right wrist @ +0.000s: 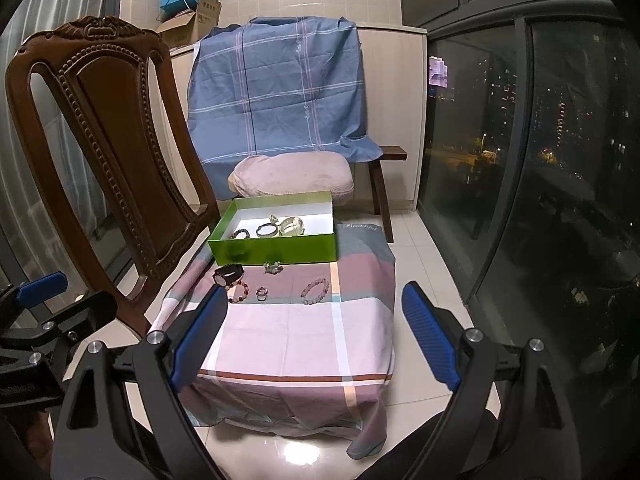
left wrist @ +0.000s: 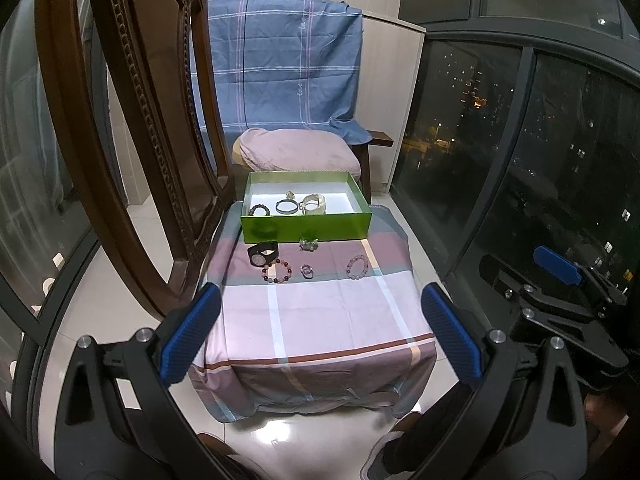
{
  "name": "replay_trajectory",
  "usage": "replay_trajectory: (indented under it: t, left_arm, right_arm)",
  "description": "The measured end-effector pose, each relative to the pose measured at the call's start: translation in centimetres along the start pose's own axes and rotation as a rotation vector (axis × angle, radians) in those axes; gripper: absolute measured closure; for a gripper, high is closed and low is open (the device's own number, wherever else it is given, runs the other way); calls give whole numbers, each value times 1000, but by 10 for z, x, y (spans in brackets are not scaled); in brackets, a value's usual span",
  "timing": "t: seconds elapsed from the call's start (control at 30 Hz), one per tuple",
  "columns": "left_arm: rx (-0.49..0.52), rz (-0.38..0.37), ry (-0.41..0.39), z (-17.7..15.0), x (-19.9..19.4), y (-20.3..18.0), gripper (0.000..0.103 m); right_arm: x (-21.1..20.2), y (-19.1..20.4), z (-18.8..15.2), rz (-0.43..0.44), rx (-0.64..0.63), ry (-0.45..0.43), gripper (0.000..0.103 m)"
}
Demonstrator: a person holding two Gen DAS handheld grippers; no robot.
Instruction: Organize jewelry
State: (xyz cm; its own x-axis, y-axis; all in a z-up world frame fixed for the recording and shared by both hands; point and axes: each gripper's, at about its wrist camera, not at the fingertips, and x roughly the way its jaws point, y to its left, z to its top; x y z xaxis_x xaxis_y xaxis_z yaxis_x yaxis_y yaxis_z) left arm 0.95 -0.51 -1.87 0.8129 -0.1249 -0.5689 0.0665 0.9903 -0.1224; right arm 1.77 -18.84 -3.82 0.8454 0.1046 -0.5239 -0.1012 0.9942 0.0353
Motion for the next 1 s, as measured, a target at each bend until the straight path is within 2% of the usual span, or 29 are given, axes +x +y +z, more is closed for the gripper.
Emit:
replay_trajectory:
  t: [0.4, 0.7, 0.9, 1.0]
  left_arm:
    - [-5, -3, 18, 0, 7, 1, 4]
    - [-25, 9, 48, -1, 27, 10, 4]
    - [-28, 26, 97, -1, 72, 21, 4]
    - [-34, 37, 114, 7, 116, 37, 4]
  right_arm:
    - [6, 0, -1, 0, 5, 13, 16]
    - [27, -6, -6, -3, 17, 51, 16]
    - [69, -14, -18, 8, 35, 110, 16]
    - [100, -20, -28, 18, 44, 161, 16]
